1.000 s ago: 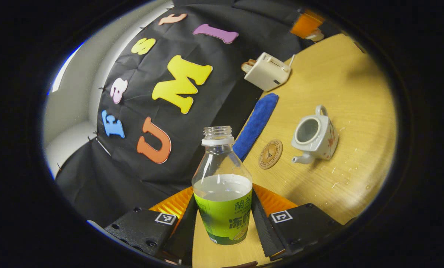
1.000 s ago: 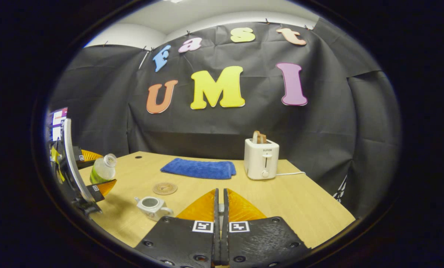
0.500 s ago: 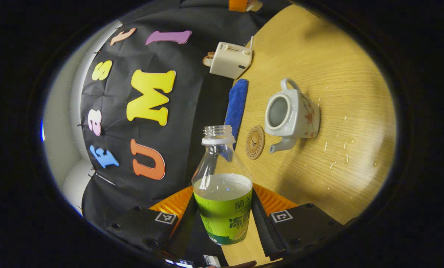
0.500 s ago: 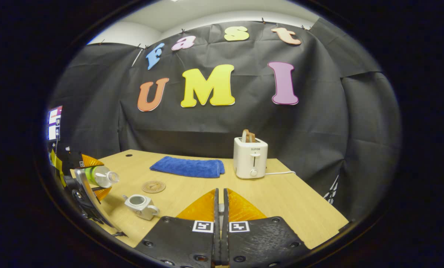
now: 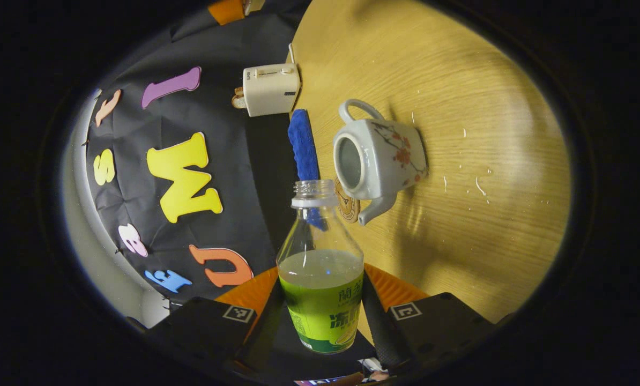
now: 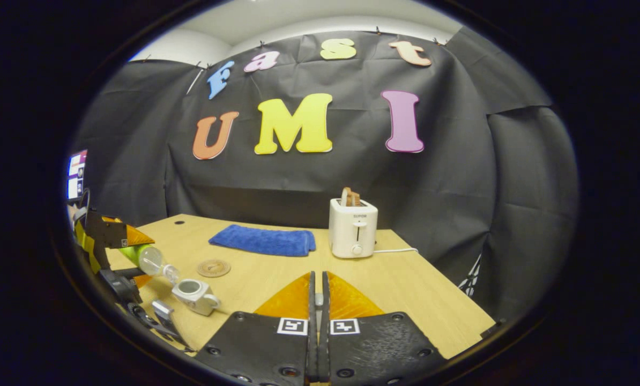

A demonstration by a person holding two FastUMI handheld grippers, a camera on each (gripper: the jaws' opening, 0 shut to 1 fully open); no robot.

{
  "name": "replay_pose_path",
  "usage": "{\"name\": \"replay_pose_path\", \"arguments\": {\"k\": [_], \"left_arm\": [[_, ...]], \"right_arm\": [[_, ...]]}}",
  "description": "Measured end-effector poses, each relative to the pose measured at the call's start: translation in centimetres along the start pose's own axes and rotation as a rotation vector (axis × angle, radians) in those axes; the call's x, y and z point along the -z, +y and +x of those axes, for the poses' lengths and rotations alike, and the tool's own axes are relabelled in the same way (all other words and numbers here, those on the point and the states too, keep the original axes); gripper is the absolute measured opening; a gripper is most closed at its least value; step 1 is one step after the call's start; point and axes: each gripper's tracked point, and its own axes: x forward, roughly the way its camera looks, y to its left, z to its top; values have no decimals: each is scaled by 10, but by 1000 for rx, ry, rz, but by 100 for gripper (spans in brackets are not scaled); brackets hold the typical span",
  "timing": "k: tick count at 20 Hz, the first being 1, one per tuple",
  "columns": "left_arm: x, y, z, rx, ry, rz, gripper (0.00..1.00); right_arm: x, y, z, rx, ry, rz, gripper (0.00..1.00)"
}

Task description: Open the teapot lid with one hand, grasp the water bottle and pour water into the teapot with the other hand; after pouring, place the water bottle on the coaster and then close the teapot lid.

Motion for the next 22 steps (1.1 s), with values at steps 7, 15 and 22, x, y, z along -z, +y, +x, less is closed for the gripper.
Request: {"name": "replay_pose_path", "arguments": {"k": [7, 15, 22], "left_arm": [[2, 0, -1, 11, 34, 141, 75], [-3, 19, -5, -19, 43, 219, 77], [3, 27, -5, -9, 98, 287, 77]], "right_arm": [[-5, -4, -3, -1, -11, 9, 1], [-4, -15, -3, 10, 1, 34, 1], [-10, -25, -9, 33, -9, 41, 0]]}}
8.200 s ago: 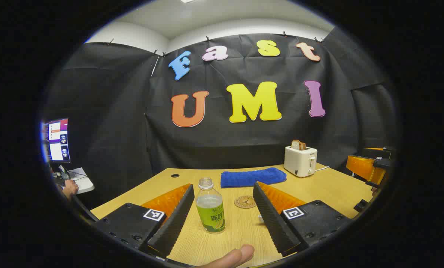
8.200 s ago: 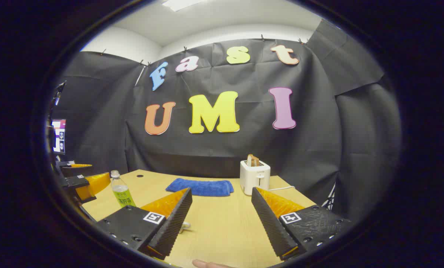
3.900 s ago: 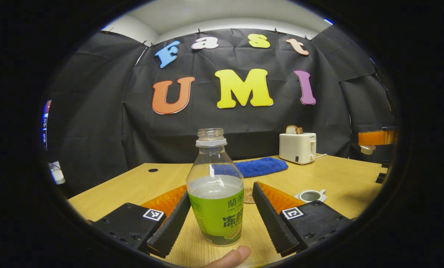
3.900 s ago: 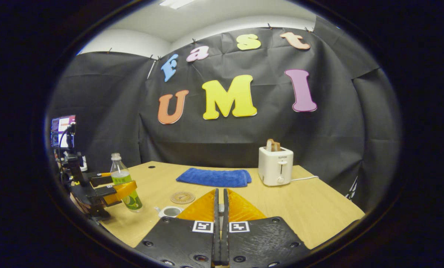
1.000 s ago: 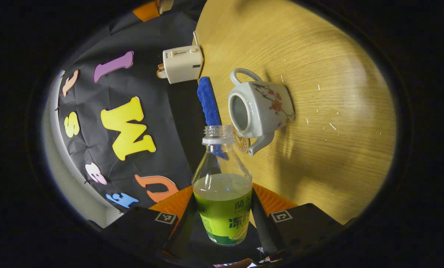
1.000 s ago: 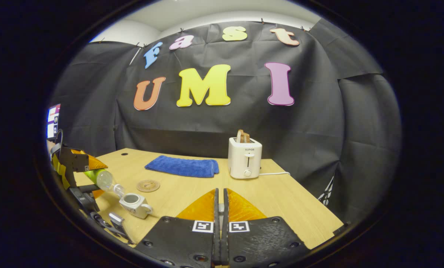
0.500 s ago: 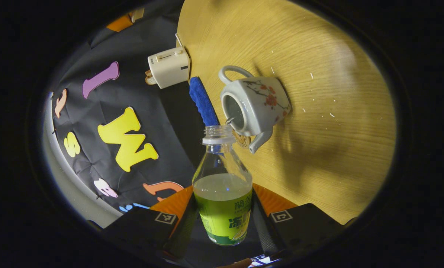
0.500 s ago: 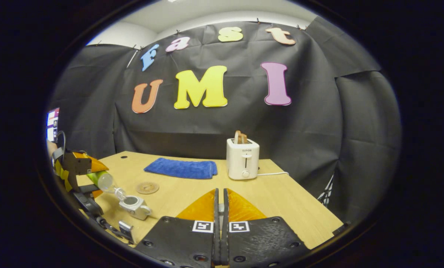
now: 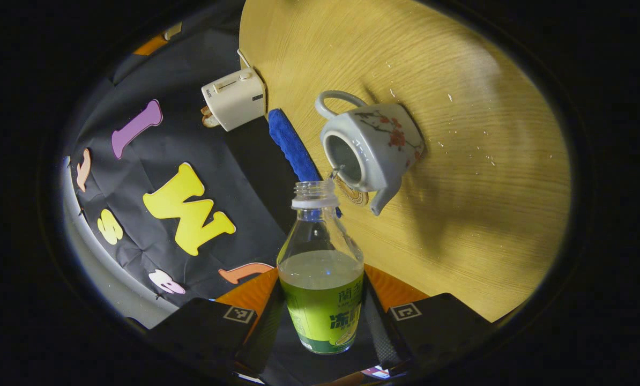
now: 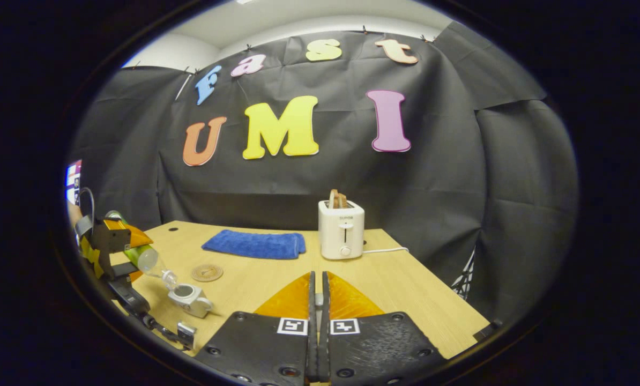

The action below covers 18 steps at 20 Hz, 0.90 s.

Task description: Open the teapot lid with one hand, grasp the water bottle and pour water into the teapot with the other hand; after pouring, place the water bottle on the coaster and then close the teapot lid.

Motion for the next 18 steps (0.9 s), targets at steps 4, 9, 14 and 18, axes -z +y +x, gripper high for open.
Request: {"name": "replay_pose_path", "arguments": {"k": [4, 9, 14, 18], "left_arm": [[1, 8, -3, -13, 13, 40, 77], [-1, 12, -3, -13, 21, 69, 77], [-1, 15, -2, -15, 29, 128, 76], [-4, 14, -3, -19, 28, 135, 76]], "right_arm": [[-3, -1, -3, -3, -7, 5, 0], [-4, 2, -4, -13, -8, 4, 1], [-4, 2, -3, -14, -7, 5, 1], [-3, 2, -3, -15, -5, 8, 1]]}}
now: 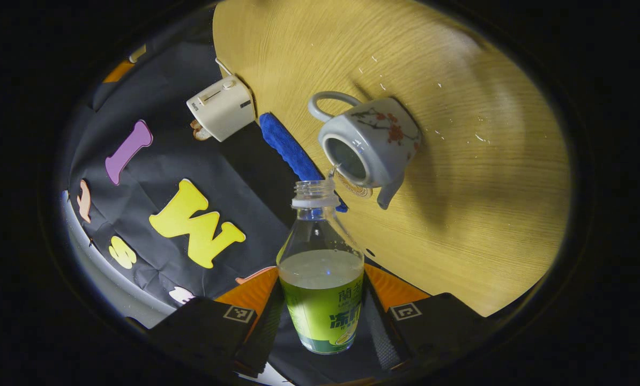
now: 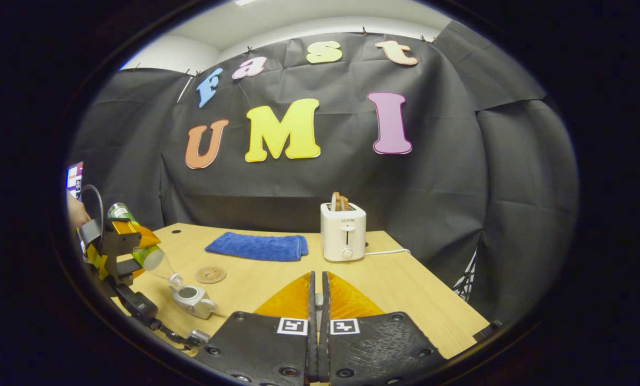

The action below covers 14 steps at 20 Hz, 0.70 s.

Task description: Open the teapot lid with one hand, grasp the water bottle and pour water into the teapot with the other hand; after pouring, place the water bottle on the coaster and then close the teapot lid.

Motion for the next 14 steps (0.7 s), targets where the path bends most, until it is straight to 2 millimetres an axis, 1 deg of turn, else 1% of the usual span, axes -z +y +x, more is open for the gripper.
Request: {"name": "replay_pose_path", "arguments": {"k": [14], "left_arm": [[1, 0, 0, -1, 0, -18, 77]], "right_arm": [[3, 1, 3, -6, 8, 6, 1]]}}
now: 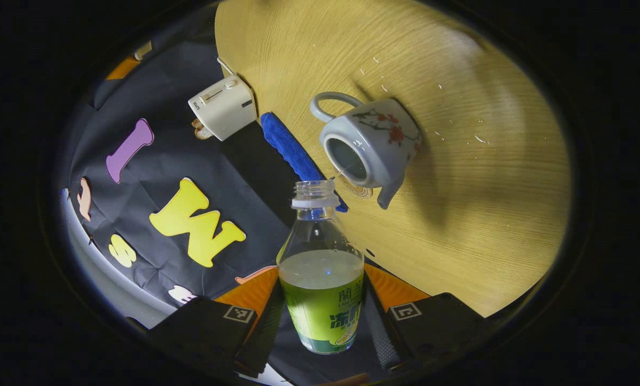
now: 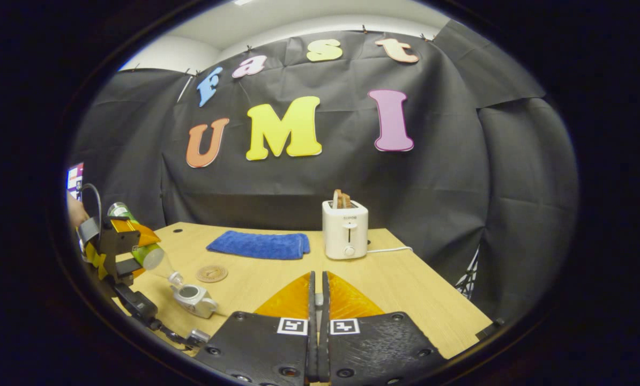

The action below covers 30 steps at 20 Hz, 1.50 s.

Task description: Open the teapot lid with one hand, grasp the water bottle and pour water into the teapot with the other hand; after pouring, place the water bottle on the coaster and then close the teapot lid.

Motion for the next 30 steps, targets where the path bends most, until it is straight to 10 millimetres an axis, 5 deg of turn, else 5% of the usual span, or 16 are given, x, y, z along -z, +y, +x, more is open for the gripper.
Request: {"name": "replay_pose_path", "arguments": {"k": [5, 14, 22, 30], "left_arm": [[4, 5, -2, -31, -9, -76, 77], [25, 24, -13, -120, -57, -552, 76], [44, -9, 25, -25, -95, -1179, 76], [42, 47, 45, -191, -291, -1544, 76]], "right_arm": [[0, -5, 1, 7, -2, 15, 0], [-3, -11, 1, 27, -14, 45, 1], [10, -4, 9, 31, 12, 32, 1], [28, 21, 17, 6, 48, -22, 1]]}}
